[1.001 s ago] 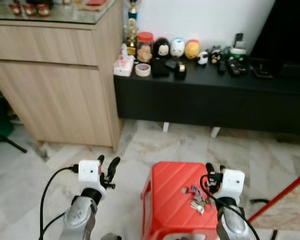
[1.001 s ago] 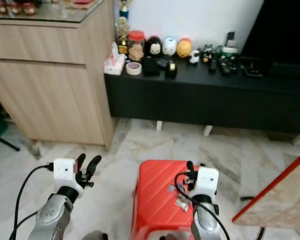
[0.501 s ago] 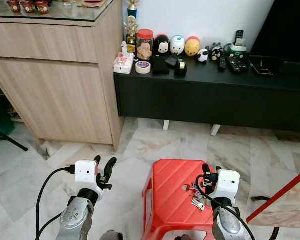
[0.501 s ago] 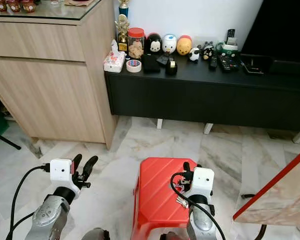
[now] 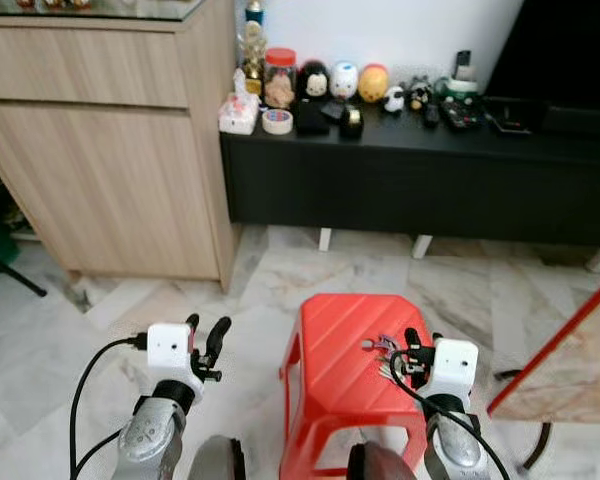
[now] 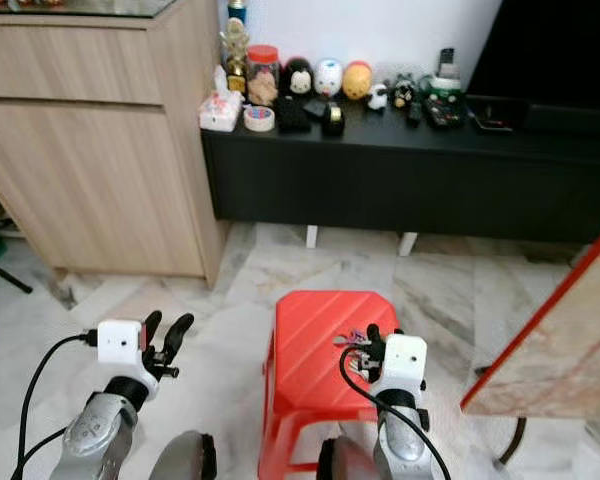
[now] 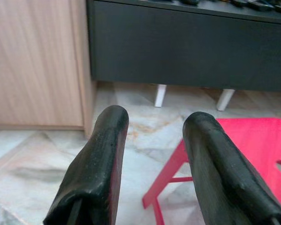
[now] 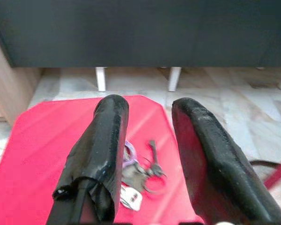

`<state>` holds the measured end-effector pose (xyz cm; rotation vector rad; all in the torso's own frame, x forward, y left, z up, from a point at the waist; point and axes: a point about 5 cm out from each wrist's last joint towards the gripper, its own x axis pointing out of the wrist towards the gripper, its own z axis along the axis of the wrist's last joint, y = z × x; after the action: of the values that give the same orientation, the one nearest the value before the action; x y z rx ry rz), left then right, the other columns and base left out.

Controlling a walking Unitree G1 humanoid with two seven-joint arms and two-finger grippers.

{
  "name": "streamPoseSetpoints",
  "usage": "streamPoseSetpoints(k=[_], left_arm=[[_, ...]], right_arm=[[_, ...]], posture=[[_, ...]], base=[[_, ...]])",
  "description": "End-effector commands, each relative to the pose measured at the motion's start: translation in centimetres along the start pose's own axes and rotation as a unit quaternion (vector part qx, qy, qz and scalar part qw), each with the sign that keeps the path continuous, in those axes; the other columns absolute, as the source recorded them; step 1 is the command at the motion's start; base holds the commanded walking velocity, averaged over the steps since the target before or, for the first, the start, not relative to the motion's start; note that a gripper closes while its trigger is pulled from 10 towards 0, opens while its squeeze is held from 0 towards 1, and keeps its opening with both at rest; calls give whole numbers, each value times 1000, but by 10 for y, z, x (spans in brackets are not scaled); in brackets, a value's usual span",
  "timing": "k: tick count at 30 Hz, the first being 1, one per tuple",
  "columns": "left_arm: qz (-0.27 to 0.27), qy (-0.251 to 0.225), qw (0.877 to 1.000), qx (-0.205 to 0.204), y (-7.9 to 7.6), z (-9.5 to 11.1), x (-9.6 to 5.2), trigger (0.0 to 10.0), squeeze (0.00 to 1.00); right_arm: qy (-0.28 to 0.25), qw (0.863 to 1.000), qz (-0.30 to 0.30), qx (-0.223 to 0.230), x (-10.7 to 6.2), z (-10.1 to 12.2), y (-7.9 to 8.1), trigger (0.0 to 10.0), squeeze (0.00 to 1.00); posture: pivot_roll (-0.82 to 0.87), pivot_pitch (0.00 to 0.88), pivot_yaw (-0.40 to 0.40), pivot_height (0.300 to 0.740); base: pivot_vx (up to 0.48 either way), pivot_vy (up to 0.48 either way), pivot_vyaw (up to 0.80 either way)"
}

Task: Hang keys on a hook

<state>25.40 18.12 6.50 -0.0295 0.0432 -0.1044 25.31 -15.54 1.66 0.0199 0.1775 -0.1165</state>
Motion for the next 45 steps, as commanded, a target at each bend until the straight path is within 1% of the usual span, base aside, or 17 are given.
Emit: streamPoseSetpoints(k=[1, 14, 28, 30, 33, 45], left_arm=[[-7, 1, 1000, -1, -5, 0, 2, 10000, 0], [-10, 4, 1000, -3, -6, -1, 3, 10000, 0], [-11, 2, 1000, -2, -7, 0, 4, 10000, 0], [-11, 2, 1000, -1, -6, 0, 4, 10000, 0], [-10, 1, 1000, -1, -6, 0, 4, 10000, 0], [-4, -3, 1000, 3, -4, 2, 5, 10000, 0]], right_arm=[[14, 1000, -5, 0, -1, -5, -3, 10000, 0], [9, 1000, 12, 10, 0, -4, 3, 10000, 0], [37, 999, 12, 5, -3, -15, 1, 10000, 0], [45, 999, 14, -4, -4, -18, 1, 10000, 0], [42, 999, 14, -2, -4, -17, 1, 10000, 0], [36, 999, 18, -1, -3, -15, 3, 10000, 0]], posture=[[69, 63, -81, 616], [68, 47, -79, 616], [68, 47, -80, 616], [66, 49, -80, 616], [68, 54, -81, 616], [70, 58, -81, 616]], base=[[0, 0, 0], [0, 0, 0], [0, 0, 0], [0, 0, 0], [0, 0, 0], [250, 0, 0]])
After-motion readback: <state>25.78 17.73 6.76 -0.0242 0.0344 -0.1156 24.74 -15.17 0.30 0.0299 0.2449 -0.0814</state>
